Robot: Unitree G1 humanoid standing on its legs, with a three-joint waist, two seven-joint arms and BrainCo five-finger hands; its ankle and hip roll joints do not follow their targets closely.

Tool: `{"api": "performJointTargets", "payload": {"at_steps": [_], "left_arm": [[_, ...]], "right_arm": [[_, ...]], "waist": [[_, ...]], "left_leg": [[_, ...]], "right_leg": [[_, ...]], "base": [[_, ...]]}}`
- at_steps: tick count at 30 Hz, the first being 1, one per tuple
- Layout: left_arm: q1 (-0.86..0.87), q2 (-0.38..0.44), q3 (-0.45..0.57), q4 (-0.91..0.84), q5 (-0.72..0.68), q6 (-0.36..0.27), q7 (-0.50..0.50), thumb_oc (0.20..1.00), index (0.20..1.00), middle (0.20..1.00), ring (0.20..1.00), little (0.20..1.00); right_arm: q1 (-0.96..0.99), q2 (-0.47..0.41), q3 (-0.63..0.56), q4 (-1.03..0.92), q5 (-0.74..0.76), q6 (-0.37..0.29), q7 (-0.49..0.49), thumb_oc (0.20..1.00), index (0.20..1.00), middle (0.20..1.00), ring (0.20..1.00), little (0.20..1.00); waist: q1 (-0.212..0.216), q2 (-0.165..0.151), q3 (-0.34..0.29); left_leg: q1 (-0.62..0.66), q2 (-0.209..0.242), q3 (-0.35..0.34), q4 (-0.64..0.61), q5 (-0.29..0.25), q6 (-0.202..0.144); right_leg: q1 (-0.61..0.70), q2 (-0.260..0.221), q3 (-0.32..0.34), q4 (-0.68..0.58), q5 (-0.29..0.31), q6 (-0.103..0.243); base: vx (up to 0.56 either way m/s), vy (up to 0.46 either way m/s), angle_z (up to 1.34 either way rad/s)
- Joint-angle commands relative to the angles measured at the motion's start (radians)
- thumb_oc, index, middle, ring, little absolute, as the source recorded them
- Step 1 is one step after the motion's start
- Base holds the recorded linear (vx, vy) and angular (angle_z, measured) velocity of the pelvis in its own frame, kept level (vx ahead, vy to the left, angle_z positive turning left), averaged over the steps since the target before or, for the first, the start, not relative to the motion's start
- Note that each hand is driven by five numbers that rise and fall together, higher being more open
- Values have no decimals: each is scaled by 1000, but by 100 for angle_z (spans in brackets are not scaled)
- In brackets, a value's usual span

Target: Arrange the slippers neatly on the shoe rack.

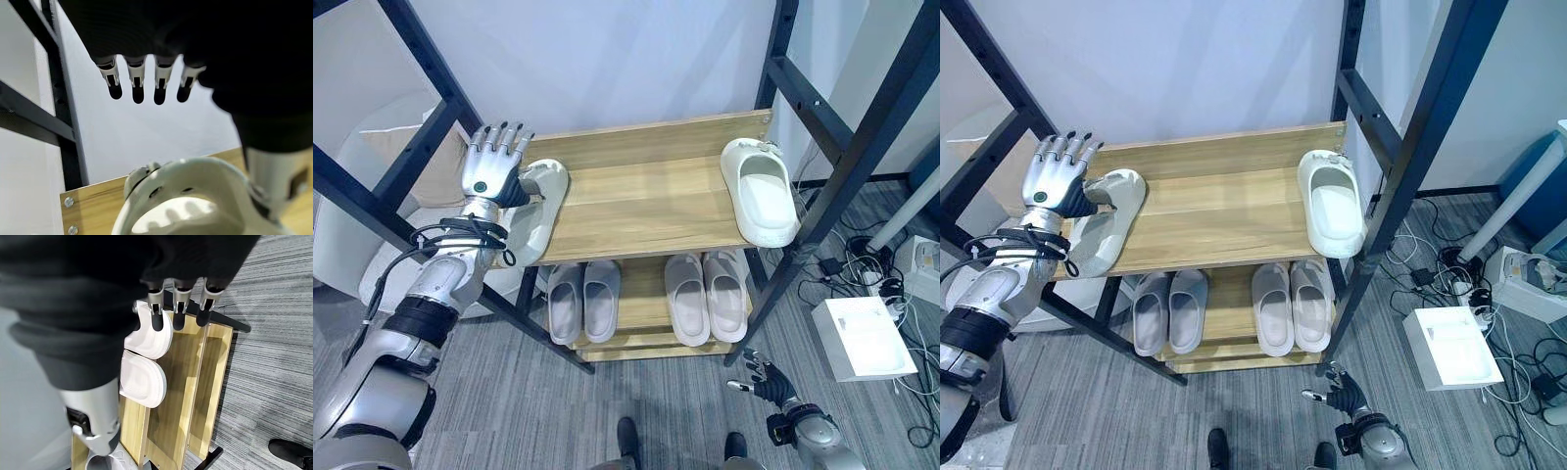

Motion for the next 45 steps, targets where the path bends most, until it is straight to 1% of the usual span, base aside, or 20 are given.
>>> {"api": "performJointTargets", "payload": {"at_steps": [1,9,15,19,20,22,25,32,37,38,39,40,45], "left_arm": [[-126,63,91,70,-16,57,37,1000,1000,1000,1000,1000],[-189,80,49,118,-18,71,33,1000,1000,1000,1000,1000],[-245,82,37,151,-56,82,46,1000,1000,1000,1000,1000],[-252,70,57,157,-89,84,57,1000,1000,1000,1000,1000],[-251,54,80,159,-127,82,74,1000,1000,1000,1000,1000],[-247,47,98,161,-152,82,94,1000,1000,1000,1000,1000],[-242,47,107,157,-162,84,99,1000,1000,1000,1000,1000],[-227,82,92,165,-121,90,73,1000,1000,1000,1000,1000],[-216,119,79,133,-55,97,30,1000,1000,1000,1000,1000],[-215,120,72,131,-47,94,20,862,862,862,862,862],[-216,118,61,144,-39,90,15,438,438,438,438,438],[-221,123,46,142,-33,85,4,200,200,200,200,200],[-228,127,-12,123,-2,52,-40,200,200,200,200,200]], "right_arm": [[-52,26,-10,-107,25,-61,2,1000,1000,1000,1000,1000],[-62,27,-5,-120,33,-59,2,1000,1000,1000,1000,1000],[-52,21,-11,-129,33,-57,0,1000,1000,1000,1000,1000],[-48,21,-13,-134,36,-56,2,1000,1000,1000,1000,1000],[-48,24,-13,-136,36,-56,1,1000,1000,1000,1000,1000],[-48,24,-12,-137,34,-56,0,1000,1000,1000,1000,1000],[-46,24,-11,-142,32,-56,1,1000,1000,1000,1000,1000],[-44,27,-7,-146,41,-57,11,1000,1000,1000,1000,1000],[-35,20,-18,-146,42,-56,14,1000,1000,1000,1000,1000],[-35,20,-19,-145,44,-56,14,1000,1000,1000,1000,1000],[-36,21,-18,-142,44,-55,15,1000,1000,1000,1000,1000],[-37,20,-18,-140,47,-54,17,1000,1000,1000,1000,1000],[-44,25,-7,-135,58,-52,25,1000,1000,1000,1000,1000]], "waist": [[8,-39,68],[3,-45,80],[-6,-48,91],[-9,-49,92],[-9,-50,96],[-8,-49,97],[-7,-47,95],[-5,-44,95],[3,-40,92],[4,-40,92],[3,-39,91],[3,-39,90],[1,-41,88]], "left_leg": [[132,-46,4,1,-154,-7],[117,-47,13,1,-154,-3],[101,-51,22,2,-155,2],[98,-51,26,1,-156,3],[95,-52,27,1,-155,4],[92,-54,28,2,-154,3],[92,-54,24,1,-155,3],[95,-53,22,1,-155,1],[99,-50,17,1,-154,-1],[100,-49,16,1,-154,-1],[101,-49,16,1,-154,-1],[102,-49,16,1,-153,-1],[104,-48,21,1,-154,-1]], "right_leg": [[-24,-14,-15,32,-41,34],[-51,-14,0,35,-33,38],[-80,-15,17,41,-26,42],[-88,-17,22,42,-24,43],[-92,-18,23,43,-24,42],[-96,-19,24,45,-23,42],[-95,-19,22,46,-25,41],[-89,-19,14,42,-25,41],[-77,-17,10,36,-29,39],[-75,-17,9,34,-29,39],[-74,-16,8,33,-29,38],[-72,-15,7,32,-29,38],[-69,-12,13,26,-26,38]], "base": [[6,23,9],[1,2,1],[4,21,-6],[15,21,-11],[4,7,-5],[5,9,-2],[0,0,0],[3,1,2],[0,0,0],[0,0,0],[0,0,0],[-7,-7,3],[0,0,0]]}}
